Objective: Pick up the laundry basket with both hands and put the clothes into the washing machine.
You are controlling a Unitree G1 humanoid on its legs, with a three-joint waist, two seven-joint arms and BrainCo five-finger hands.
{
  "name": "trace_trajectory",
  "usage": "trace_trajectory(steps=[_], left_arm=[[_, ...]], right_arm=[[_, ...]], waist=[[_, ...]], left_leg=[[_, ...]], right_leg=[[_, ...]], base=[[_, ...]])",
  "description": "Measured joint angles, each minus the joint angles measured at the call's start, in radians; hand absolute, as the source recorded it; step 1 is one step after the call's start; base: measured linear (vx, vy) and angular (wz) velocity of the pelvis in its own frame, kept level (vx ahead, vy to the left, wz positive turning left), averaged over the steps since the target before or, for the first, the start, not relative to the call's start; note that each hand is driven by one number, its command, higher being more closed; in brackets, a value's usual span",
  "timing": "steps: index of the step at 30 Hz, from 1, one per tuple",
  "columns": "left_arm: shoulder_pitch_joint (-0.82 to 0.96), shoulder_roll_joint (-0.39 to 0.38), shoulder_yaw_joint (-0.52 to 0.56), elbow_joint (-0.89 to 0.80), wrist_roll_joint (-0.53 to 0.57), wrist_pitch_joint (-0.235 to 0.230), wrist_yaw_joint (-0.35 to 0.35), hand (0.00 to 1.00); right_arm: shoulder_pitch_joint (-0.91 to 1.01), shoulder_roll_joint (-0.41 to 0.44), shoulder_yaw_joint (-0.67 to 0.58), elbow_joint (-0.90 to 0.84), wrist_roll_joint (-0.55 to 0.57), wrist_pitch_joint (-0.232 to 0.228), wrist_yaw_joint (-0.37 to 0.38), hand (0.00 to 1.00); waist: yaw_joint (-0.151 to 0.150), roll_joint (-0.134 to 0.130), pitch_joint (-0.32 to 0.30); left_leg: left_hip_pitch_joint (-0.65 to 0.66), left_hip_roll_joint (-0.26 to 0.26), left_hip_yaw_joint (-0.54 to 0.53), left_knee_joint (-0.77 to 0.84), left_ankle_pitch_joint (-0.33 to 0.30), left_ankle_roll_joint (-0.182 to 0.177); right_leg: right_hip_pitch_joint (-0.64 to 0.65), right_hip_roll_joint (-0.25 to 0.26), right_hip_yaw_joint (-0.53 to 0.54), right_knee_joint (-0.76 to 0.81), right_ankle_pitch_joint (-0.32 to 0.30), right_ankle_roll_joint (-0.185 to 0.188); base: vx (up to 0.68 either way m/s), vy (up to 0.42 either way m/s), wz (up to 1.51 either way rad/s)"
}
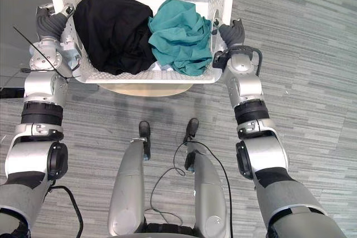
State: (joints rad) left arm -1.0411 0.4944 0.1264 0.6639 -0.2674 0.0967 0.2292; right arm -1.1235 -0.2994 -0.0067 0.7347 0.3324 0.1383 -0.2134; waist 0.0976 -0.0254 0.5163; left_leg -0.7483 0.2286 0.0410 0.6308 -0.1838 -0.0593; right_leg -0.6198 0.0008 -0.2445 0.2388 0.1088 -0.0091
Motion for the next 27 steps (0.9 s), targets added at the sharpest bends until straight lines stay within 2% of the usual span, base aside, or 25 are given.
trace_trajectory(steps=[14,25,27], left_arm=[[-0.136,-0.022,0.020,0.056,-0.033,-0.040,0.055,0.00],[-0.140,-0.010,0.022,0.049,-0.033,-0.042,0.054,0.00],[-0.091,0.007,0.034,-0.013,-0.033,-0.042,0.055,0.00]], right_arm=[[-0.150,0.018,-0.030,0.081,0.082,-0.019,0.022,0.00],[-0.134,0.014,-0.021,0.069,0.100,-0.036,0.042,0.00],[-0.077,0.009,-0.012,0.013,0.102,-0.044,0.042,0.00]], waist=[[-0.006,0.000,0.000],[-0.003,0.000,0.000],[-0.002,0.000,0.000]], left_leg=[[-0.015,0.003,-0.014,-0.074,0.048,-0.037],[0.010,0.013,-0.010,-0.066,0.049,-0.037],[0.036,0.016,-0.006,-0.066,0.049,-0.037]], right_leg=[[-0.007,0.014,-0.023,-0.070,0.029,-0.012],[0.018,0.022,-0.023,-0.070,0.031,-0.015],[0.040,0.024,-0.021,-0.069,0.031,-0.015]], base=[[0.00,-0.010,0.02],[0.00,-0.001,0.00],[0.00,0.000,0.00]])
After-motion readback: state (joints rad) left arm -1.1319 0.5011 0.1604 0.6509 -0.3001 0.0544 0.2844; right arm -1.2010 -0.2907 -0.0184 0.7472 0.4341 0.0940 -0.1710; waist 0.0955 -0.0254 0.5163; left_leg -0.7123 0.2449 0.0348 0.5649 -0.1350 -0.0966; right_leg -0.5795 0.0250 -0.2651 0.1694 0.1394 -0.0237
